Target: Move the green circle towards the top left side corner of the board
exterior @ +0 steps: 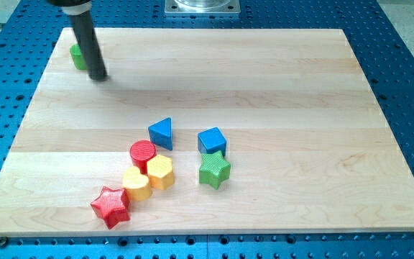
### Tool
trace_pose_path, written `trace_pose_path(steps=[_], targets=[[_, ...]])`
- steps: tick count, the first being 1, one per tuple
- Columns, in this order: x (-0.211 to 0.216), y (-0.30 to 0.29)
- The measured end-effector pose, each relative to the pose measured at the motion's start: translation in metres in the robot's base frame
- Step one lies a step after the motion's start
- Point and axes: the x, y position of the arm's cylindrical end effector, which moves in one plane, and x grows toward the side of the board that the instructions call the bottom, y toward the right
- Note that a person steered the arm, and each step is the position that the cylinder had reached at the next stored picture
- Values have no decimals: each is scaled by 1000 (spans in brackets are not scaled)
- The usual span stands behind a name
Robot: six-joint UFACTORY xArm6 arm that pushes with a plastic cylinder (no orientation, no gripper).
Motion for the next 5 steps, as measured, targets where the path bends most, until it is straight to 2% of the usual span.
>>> trace_pose_path(steps=[1,2,3,4,5], targets=[[-22,-40],[-42,-16],[-9,14],[-30,47],[-43,28]])
